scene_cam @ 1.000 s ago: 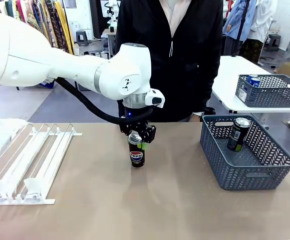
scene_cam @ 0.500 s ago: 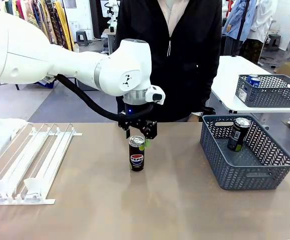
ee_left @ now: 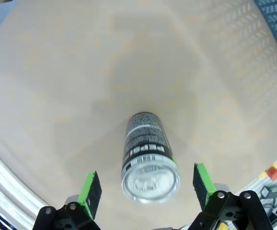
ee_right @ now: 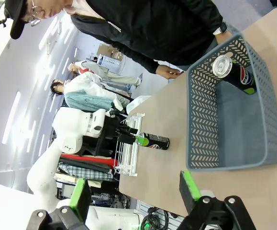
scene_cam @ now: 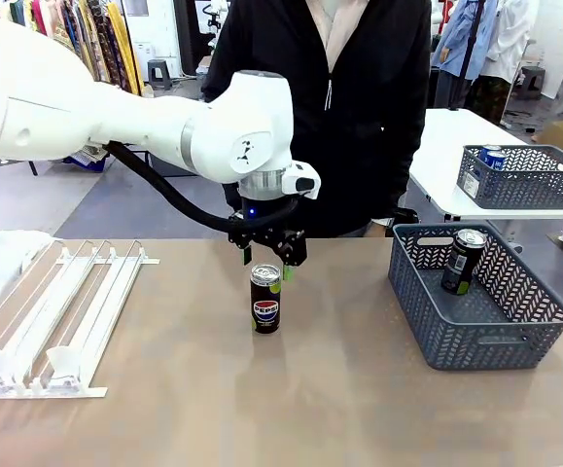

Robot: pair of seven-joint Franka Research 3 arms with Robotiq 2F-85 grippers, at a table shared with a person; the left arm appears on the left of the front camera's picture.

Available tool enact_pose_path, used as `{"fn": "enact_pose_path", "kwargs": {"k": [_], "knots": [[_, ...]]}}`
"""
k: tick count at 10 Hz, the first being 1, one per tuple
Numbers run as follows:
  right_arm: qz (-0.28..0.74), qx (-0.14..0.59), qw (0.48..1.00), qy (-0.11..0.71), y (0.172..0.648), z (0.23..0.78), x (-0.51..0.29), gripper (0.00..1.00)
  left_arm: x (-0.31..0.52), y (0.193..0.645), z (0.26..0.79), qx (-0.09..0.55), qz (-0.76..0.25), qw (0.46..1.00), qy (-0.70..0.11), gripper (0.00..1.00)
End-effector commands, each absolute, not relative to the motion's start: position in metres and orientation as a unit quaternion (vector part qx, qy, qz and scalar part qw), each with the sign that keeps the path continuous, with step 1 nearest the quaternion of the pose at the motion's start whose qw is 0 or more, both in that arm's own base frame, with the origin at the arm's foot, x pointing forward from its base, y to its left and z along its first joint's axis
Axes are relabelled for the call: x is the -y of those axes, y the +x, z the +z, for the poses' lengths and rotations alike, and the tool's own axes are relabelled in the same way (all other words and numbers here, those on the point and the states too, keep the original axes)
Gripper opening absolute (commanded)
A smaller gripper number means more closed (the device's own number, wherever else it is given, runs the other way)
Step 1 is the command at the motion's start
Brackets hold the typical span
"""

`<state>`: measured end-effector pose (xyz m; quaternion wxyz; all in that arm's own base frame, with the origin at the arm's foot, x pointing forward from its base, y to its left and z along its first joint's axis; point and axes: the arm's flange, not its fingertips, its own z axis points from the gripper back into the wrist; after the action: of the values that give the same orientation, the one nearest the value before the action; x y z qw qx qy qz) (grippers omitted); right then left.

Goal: Retrieve and store the cans from the dispenser.
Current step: Pick up one can from the Automatic Can Dispenser and place it in the middle of the table.

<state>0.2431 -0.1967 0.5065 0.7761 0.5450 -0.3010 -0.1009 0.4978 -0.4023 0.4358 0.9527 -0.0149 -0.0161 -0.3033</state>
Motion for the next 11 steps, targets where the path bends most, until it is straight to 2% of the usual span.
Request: {"fn": "enact_pose_path", "kwargs": {"k": [1,3,5,6,7,9,10,11], "knots": [[-0.092,0.316,0.768,0.550,0.246,0.509,0.197,1.00,0.356,0.463,0.489,0.035,-0.291,0.954,-0.056,1.00],[-0.092,0.316,0.768,0.550,0.246,0.509,0.197,1.00,0.268,0.424,0.538,0.047,-0.258,0.955,-0.138,1.00],[-0.092,0.316,0.768,0.550,0.246,0.509,0.197,1.00,0.150,0.389,0.552,0.109,-0.158,0.947,-0.256,1.00],[-0.092,0.316,0.768,0.550,0.246,0.509,0.197,1.00,0.087,0.374,0.545,0.142,-0.102,0.926,-0.334,1.00],[-0.092,0.316,0.768,0.550,0.246,0.509,0.197,1.00,0.029,0.360,0.527,0.163,0.010,0.910,-0.380,1.00],[-0.092,0.316,0.768,0.550,0.246,0.509,0.197,1.00,-0.058,0.334,0.474,0.195,0.115,0.832,-0.507,1.00],[-0.092,0.316,0.768,0.550,0.246,0.509,0.197,1.00,-0.086,0.324,0.444,0.209,0.105,0.777,-0.585,1.00],[-0.092,0.316,0.768,0.550,0.246,0.509,0.197,1.00,-0.102,0.315,0.424,0.213,0.119,0.739,-0.628,1.00]]}}
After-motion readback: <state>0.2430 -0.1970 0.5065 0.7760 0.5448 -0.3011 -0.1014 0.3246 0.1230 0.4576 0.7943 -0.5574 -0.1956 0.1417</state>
